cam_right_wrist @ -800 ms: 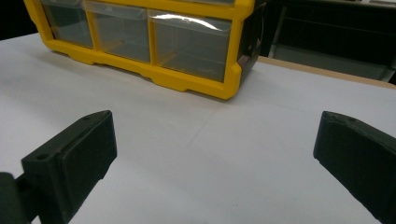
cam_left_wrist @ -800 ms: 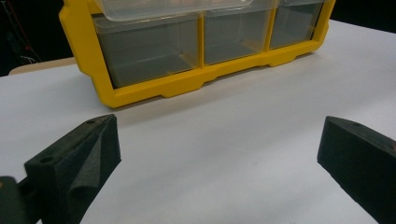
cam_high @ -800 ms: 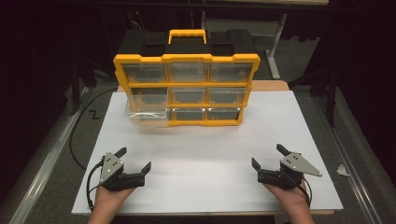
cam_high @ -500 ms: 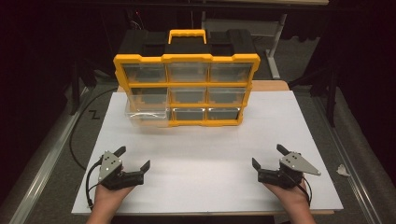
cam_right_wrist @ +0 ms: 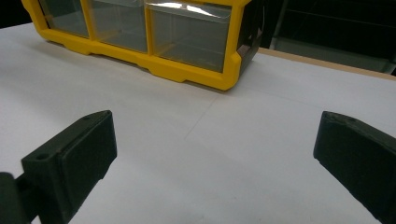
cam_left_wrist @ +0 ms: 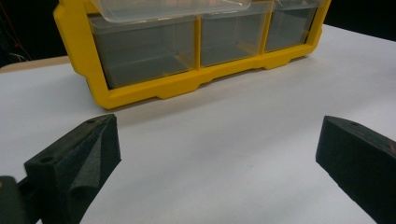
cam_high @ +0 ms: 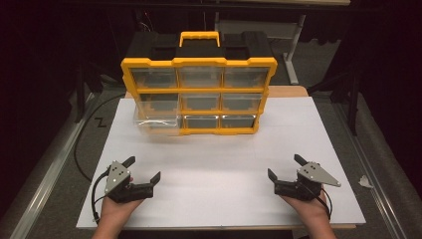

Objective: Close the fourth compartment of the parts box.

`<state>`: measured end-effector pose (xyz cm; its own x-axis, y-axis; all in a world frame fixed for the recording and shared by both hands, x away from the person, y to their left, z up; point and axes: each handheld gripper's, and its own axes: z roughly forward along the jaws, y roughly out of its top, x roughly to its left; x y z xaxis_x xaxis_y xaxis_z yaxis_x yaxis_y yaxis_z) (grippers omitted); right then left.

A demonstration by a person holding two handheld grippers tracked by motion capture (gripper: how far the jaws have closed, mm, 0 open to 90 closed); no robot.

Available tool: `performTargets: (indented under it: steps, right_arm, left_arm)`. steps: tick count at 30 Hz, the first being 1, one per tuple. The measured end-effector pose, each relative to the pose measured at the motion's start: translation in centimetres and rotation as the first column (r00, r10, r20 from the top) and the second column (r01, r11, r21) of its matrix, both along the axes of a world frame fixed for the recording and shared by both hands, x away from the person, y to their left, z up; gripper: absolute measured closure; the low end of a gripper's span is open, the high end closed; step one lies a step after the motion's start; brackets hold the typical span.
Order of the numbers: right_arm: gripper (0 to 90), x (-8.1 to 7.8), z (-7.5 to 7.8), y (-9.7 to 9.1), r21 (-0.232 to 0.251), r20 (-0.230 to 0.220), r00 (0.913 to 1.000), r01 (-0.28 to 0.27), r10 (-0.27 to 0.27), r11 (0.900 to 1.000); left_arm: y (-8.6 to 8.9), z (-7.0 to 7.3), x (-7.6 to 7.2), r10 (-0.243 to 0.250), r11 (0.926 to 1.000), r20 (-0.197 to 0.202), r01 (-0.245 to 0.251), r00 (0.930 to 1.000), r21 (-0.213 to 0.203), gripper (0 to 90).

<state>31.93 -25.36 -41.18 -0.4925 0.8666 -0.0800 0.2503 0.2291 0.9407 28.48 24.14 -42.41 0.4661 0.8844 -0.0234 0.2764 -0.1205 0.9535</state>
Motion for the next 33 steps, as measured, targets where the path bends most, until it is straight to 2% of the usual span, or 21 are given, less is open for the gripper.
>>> performTargets:
  steps: [18,21,31,33]
  right_arm:
    - [0.8,0.23,-0.22,-0.41,0.016,-0.006,0.9999,0.015,-0.015,0.9998]
    - [0.8,0.3,-0.32,-0.39,0.014,-0.006,1.0,0.004,-0.004,0.9999]
    - [0.9,0.31,-0.45,-0.3,0.018,-0.014,0.9999,-0.004,0.005,0.9998]
    - [0.9,0.33,-0.44,-0.35,0.02,-0.015,0.9999,-0.001,0.001,0.9998]
  left_arm:
    - [0.12,-0.02,0.0,0.004,1.0,0.001,-0.004,1.0,0.006,1.0]
    - [0.28,0.09,-0.11,0.005,1.0,0.009,-0.005,0.9999,-0.008,5.1]
    - [0.29,0.09,-0.48,-0.004,1.0,0.037,0.004,0.9993,0.009,21.8]
    - [0.33,0.06,-0.5,0.0,1.0,0.04,0.0,0.9992,0.002,24.8]
